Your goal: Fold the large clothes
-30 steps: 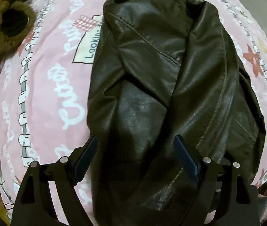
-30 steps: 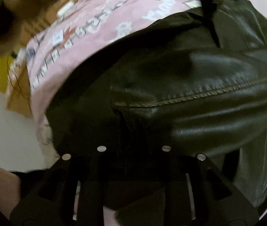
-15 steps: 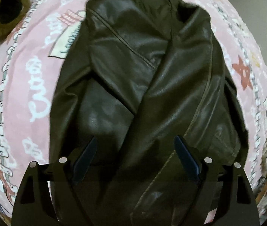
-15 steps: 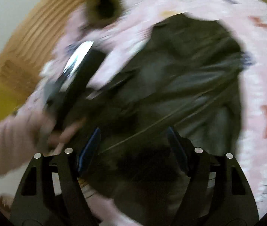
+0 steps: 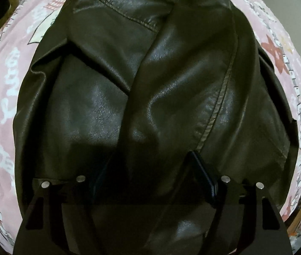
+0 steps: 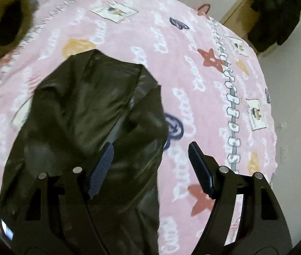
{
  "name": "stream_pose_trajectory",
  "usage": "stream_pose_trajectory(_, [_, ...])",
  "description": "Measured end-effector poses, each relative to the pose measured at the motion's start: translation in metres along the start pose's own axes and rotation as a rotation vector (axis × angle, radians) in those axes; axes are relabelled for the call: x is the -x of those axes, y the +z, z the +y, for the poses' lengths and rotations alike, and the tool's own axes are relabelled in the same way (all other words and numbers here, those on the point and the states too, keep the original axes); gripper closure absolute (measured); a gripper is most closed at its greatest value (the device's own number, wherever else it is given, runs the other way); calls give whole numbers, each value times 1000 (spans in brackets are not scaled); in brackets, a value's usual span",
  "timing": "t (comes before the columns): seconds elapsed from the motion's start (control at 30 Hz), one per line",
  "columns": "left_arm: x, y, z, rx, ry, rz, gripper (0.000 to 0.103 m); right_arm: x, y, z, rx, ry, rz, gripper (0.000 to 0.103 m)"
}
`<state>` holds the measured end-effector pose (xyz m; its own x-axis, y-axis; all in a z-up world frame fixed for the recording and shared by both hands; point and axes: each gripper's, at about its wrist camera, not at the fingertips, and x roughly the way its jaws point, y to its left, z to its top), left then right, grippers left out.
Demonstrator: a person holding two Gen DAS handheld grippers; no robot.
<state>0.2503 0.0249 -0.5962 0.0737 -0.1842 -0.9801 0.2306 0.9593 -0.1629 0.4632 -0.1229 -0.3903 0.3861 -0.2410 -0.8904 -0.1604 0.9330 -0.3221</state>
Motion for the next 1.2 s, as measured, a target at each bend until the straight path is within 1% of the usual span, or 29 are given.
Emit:
stream_pose_trajectory(0.07, [-3,2,1,14,17,16,34,-24,25,-3,-24,5,49,31])
stream_pose_trajectory(0.13, [-7,3,1,25,33,32,32,-58,47,0,8,34,125,31])
stream_pose_trajectory(0.2, [-12,4,0,46,55,42,31,-88,61,6,65,-13,194,31])
stream_pose_trajectory(0.23, [-14,4,0,55,63,43,29,-105,67,8,84,-21,229,31])
stream_pose_trajectory(0.3, [-19,4,-6,80,106,46,28,-132,72,10,97,-7,296,31])
stream_pose_trajectory(0.33, [-21,3,-8,85,120,47,28,-141,71,12,114,-21,320,31])
stream_pose_trajectory(0.37, [-23,4,-11,94,145,54,27,-155,69,14,153,-60,340,31])
stream_pose_trajectory(0.4, [-24,6,-14,104,163,66,27,-167,67,16,189,-71,355,31])
stream_pose_trajectory(0.43, [-25,7,-16,112,171,76,27,-174,67,15,203,-58,358,31])
stream_pose_trajectory(0.5, [-29,14,-19,130,190,113,27,-188,65,11,198,0,382,31])
stream_pose_trajectory(0.53, [-31,17,-21,134,195,124,27,-194,63,7,184,40,395,36])
stream_pose_trajectory(0.6, [-32,22,-21,147,206,149,27,-198,61,-1,131,157,402,53])
stream_pose_trajectory(0.63, [-33,23,-22,148,209,153,27,-198,61,-6,108,172,392,57])
stream_pose_trajectory(0.7, [-32,25,-26,147,225,157,27,-198,58,-18,78,195,371,61])
stream_pose_trajectory(0.77, [-32,29,-33,151,244,159,27,-199,56,-27,52,183,355,64])
stream_pose_trajectory(0.8, [-31,28,-34,160,251,160,26,-200,55,-36,10,179,346,66])
stream_pose_trajectory(0.87, [-31,21,-33,194,276,164,26,-206,54,-51,-68,215,339,67])
stream_pose_trajectory(0.9, [-29,13,-28,213,294,170,25,-209,53,-55,-92,228,340,68])
stream_pose_trajectory(0.97, [-30,-1,-22,259,314,170,22,-214,55,-70,-181,245,313,73])
stream_pose_trajectory(1.0, [-30,-4,-20,276,322,171,20,-217,56,-77,-227,238,301,94])
stream_pose_trajectory(1.03, [-31,-7,-18,288,327,177,20,-220,59,-85,-255,180,287,103])
stream_pose_trajectory(1.07, [-30,-9,-17,288,333,179,20,-224,60,-93,-271,133,276,103])
stream_pose_trajectory(1.1, [-30,-9,-15,286,340,182,20,-232,59,-102,-299,157,300,103])
stream_pose_trajectory(1.13, [-29,-7,-13,281,338,185,20,-241,57,-109,-342,253,344,103])
stream_pose_trajectory(1.17, [-30,-5,-11,275,332,191,20,-241,55,-120,-383,338,332,103])
stream_pose_trajectory(1.2, [-30,-3,-11,267,327,198,20,-233,55,-127,-386,352,283,103])
